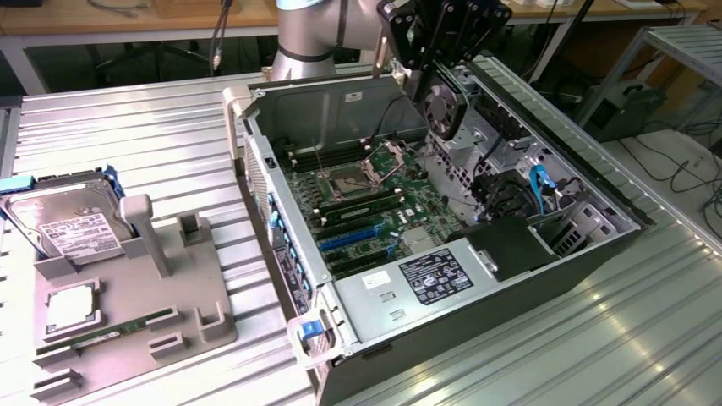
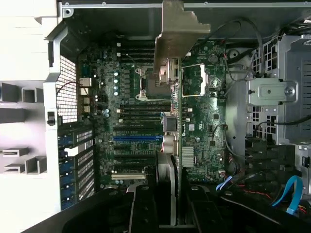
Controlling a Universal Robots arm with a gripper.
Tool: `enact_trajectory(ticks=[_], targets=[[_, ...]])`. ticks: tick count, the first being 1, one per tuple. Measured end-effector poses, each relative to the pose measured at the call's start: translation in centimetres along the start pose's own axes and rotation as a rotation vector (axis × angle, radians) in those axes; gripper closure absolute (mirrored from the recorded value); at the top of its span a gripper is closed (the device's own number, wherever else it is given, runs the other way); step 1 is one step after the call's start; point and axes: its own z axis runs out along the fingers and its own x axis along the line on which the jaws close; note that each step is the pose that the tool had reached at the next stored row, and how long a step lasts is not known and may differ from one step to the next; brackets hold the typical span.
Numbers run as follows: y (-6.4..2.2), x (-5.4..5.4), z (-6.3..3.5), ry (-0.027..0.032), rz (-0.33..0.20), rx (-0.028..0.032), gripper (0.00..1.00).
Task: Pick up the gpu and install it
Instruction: 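Pick up the gpu and move the gpu toward the slot, then insert the gpu into the slot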
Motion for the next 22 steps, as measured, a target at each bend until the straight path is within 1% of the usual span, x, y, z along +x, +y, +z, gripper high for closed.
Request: enact_trajectory(ticks=[2, 16, 18, 22], targets=[[0.01, -0.33, 0.0, 0.0001, 0.0, 0.0002, 0.72], [0.01, -0.34, 0.01, 0.0, -0.001, 0.0001, 0.72], [0.01, -0.34, 0.01, 0.0003, -0.008, 0.0, 0.72], [0.01, -0.34, 0.01, 0.0013, -0.041, -0.0006, 0.72]])
